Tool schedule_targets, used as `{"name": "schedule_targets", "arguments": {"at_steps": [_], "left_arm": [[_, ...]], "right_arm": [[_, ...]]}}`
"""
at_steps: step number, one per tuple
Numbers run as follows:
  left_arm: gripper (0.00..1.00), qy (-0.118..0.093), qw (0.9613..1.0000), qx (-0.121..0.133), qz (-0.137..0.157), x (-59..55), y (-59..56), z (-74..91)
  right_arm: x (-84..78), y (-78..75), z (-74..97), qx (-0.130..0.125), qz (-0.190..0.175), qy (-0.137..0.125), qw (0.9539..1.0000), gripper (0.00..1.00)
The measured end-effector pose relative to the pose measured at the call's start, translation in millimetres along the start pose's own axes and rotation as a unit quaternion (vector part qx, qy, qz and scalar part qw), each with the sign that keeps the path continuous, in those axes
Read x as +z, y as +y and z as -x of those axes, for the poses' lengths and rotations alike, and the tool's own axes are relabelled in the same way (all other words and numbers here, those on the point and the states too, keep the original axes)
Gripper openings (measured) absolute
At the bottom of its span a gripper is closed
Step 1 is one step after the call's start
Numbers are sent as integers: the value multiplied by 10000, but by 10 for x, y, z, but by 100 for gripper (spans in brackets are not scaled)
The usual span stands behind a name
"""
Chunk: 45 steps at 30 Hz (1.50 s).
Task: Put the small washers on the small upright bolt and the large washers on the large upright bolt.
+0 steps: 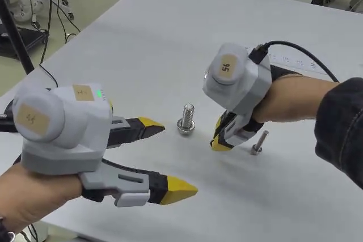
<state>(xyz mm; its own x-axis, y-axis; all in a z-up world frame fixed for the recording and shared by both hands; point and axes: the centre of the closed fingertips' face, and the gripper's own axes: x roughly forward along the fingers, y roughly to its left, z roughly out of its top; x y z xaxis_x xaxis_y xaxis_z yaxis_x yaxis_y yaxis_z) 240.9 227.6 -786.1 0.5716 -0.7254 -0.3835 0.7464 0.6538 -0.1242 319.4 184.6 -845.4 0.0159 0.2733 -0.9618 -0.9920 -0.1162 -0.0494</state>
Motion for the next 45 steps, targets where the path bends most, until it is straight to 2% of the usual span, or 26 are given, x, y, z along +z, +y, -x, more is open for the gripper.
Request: {"name": "schedule_targets", "arguments": {"at_steps": [6, 13, 18, 19, 26, 36, 45], "left_arm": [[71, 6, 10000, -12, -5, 4, -5, -3], [71, 16, 10000, -10, -18, 7, -4, -9], [71, 21, 10000, -8, -20, 11, -6, -13], [71, 22, 10000, -6, -21, 13, -7, -17], [72, 31, 10000, 3, -18, 14, -7, -24], [72, 36, 10000, 5, -6, 10, -6, -29], [72, 38, 10000, 7, 13, 5, 4, -33]], "right_arm": [[-29, -2, 227, -139, -49, -87, 9999, 13], [-136, -95, 505, -392, -201, -162, 9989, 13], [-297, -214, 638, -576, -340, -144, 9977, 13], [-417, -279, 709, -654, -475, -117, 9967, 13], [-584, -311, 744, -687, -635, 5, 9956, 13], [-676, -257, 597, -515, -609, 214, 9966, 13], [-696, -260, 537, -434, -605, 281, 9968, 13]]}}
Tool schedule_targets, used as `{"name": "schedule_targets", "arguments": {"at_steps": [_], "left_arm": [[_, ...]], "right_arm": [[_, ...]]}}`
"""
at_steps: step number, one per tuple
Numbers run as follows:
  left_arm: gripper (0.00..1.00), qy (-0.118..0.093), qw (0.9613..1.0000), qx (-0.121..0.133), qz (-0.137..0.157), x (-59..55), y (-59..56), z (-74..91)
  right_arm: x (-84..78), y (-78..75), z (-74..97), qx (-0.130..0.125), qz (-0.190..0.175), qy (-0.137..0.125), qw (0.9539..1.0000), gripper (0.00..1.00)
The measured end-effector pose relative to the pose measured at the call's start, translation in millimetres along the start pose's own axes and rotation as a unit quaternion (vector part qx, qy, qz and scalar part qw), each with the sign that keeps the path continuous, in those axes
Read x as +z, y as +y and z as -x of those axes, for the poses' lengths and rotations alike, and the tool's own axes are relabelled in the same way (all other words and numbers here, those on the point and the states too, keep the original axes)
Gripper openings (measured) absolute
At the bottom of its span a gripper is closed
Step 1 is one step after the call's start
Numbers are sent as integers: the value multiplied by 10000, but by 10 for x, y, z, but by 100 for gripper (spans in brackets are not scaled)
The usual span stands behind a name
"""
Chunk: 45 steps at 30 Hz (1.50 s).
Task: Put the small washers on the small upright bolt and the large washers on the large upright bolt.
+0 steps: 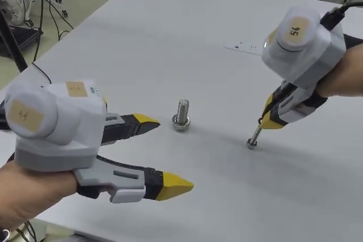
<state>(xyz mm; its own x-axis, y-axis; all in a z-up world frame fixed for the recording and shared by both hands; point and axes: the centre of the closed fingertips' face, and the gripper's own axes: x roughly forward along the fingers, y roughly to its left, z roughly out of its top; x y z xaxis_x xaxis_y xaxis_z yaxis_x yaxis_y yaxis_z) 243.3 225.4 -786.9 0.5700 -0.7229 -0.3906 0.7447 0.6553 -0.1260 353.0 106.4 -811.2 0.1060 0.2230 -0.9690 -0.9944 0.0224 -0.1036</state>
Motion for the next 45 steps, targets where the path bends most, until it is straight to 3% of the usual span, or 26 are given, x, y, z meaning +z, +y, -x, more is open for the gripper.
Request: {"name": "schedule_targets", "arguments": {"at_steps": [19, 45], "left_arm": [[71, 11, 10000, -1, 21, -27, 3, 16], [71, 58, 10000, -9, 56, -64, -11, 27]], "right_arm": [[-19, 42, -95, 100, 13, 83, 9999, 14], [-83, 121, -477, 341, 12, 269, 9991, 14]]}}
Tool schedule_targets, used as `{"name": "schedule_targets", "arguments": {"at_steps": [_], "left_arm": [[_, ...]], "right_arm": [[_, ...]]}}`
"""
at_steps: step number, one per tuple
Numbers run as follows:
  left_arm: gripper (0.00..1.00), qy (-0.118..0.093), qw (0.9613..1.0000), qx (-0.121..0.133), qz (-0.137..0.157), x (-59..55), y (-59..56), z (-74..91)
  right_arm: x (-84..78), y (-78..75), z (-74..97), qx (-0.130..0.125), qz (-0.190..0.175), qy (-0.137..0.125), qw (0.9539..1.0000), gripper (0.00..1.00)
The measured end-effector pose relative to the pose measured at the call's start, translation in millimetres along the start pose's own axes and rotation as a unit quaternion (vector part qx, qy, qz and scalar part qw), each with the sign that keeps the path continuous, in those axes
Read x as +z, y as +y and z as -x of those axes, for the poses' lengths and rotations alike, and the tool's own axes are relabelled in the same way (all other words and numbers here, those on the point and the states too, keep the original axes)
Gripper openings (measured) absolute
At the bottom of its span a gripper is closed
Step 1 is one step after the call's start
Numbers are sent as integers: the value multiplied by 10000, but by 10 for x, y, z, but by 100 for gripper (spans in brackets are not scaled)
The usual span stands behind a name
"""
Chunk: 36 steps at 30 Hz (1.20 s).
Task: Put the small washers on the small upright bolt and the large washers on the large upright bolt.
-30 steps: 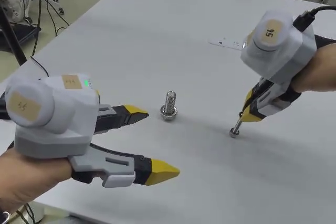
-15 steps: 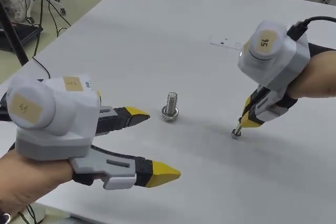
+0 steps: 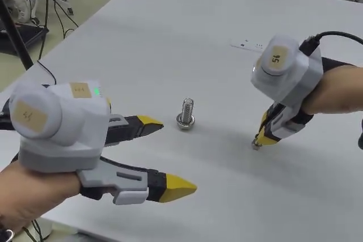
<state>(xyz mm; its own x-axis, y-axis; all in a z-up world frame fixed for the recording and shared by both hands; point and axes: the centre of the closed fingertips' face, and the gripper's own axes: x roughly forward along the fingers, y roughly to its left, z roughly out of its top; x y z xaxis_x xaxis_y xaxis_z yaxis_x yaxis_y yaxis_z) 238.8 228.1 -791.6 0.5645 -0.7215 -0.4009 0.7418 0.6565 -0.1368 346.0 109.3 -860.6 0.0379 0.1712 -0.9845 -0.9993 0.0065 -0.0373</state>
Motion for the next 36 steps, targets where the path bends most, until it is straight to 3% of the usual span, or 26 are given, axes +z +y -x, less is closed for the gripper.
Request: {"name": "schedule_targets", "arguments": {"at_steps": [24, 36], "left_arm": [[71, 10, 10000, -4, 13, -6, 5, -9], [72, 24, 10000, -10, 5, -6, 3, -21]], "right_arm": [[-11, -6, -66, 28, -33, 4, 10000, 16], [20, 19, 5, -16, -213, -325, 9992, 32]]}}
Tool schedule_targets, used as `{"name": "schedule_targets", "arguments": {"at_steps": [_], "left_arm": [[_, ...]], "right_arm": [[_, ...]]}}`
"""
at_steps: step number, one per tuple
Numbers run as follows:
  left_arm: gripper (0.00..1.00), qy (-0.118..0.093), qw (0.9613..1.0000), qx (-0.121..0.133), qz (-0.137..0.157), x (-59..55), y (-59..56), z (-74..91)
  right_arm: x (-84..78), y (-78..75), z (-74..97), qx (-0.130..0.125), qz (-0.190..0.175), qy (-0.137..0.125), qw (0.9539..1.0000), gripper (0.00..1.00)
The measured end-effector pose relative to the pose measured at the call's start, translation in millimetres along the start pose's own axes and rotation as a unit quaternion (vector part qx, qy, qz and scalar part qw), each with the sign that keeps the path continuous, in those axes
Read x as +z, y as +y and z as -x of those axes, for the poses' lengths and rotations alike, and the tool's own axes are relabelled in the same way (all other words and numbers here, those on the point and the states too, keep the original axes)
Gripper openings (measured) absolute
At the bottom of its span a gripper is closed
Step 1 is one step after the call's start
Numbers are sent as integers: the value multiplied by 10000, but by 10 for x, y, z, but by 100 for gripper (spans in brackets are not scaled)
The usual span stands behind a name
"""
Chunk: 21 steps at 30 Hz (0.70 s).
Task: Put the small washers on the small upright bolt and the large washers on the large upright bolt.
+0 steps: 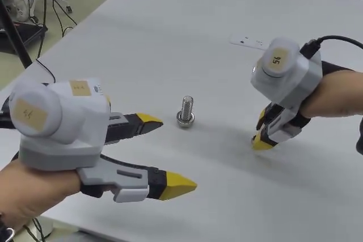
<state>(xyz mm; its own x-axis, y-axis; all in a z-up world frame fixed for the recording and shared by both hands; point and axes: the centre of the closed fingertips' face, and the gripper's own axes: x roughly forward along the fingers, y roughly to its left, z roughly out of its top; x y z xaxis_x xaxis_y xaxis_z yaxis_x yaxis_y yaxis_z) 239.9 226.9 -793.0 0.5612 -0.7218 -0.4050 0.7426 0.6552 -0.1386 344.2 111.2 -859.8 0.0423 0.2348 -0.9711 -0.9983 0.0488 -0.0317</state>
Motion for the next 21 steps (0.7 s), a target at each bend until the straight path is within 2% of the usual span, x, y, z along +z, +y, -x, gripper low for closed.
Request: {"name": "schedule_targets", "arguments": {"at_steps": [8, 12, 14, 16, 21], "left_arm": [[72, 10, 10000, -7, -14, 7, 3, -13], [73, 11, 10000, -5, -9, 8, 12, -17], [73, 11, 10000, -6, -8, 10, 15, -20], [73, 13, 10000, -14, -15, 11, 16, -26], [74, 27, 10000, -20, -22, 12, 24, -40]], "right_arm": [[45, 44, 39, -23, -187, -383, 9991, 46], [35, 55, 72, -116, -246, -521, 9983, 51], [44, 57, 95, -169, -329, -648, 9972, 54], [74, 91, 130, -142, -465, -889, 9948, 56], [27, 105, 206, -321, -638, -1160, 9907, 61]]}}
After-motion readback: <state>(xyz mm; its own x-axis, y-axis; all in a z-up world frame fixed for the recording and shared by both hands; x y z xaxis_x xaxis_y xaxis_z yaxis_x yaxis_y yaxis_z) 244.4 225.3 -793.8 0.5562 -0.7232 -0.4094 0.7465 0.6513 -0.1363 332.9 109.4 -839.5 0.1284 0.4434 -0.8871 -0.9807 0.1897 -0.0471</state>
